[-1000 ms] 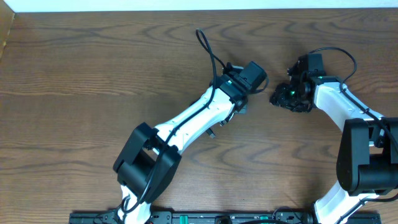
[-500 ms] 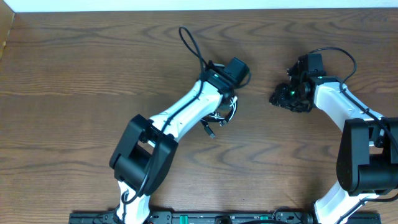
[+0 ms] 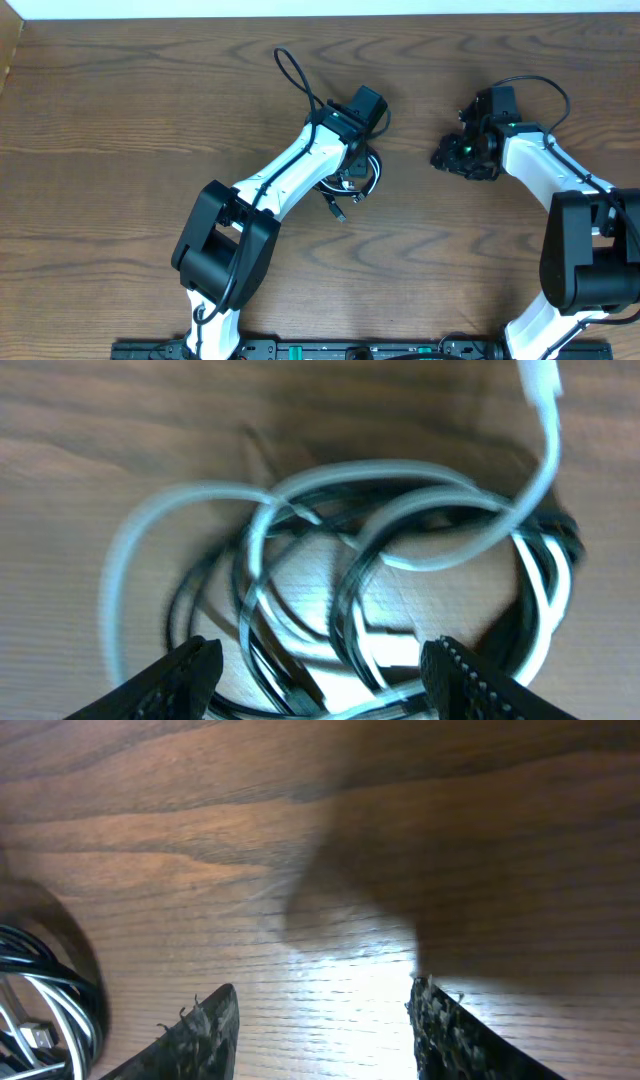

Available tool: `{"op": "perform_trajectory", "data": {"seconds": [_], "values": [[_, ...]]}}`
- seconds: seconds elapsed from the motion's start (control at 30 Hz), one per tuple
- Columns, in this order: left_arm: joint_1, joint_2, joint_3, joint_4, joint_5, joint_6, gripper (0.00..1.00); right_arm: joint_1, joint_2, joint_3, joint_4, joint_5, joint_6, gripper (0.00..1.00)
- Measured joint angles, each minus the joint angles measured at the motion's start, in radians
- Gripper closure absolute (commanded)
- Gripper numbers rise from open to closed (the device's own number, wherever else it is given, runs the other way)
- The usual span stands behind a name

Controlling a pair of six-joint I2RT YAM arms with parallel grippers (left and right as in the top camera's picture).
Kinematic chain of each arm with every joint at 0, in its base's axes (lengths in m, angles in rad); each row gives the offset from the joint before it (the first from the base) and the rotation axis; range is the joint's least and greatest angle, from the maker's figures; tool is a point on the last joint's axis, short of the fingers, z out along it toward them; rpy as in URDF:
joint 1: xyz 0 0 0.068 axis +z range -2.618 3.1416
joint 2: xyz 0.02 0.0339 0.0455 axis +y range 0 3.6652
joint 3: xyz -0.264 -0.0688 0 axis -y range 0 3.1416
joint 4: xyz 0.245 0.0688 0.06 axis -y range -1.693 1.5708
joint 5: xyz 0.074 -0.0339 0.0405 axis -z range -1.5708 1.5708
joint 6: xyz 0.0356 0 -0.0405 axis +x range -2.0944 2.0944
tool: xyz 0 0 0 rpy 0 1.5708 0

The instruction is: Untangle cables

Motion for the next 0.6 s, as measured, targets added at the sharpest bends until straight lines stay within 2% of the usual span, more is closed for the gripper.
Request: {"op": "perform_trajectory", "data": {"seconds": [0.13, 0.23, 0.6], "values": [[0.000, 0.000, 0.000, -0.035, 0.099, 0.002, 0.31, 0.010, 0.000, 0.000, 0.002, 0.000, 0.000, 0.49], [0.000, 0.000, 0.000, -0.050, 0.113, 0.008, 0.31, 0.011, 0.000, 0.000, 0.004, 0.000, 0.000, 0.49], [0.023, 0.000, 0.000, -0.014, -0.215, 0.022, 0.31, 0.014, 0.000, -0.001, 0.010, 0.000, 0.000, 0.48]]}}
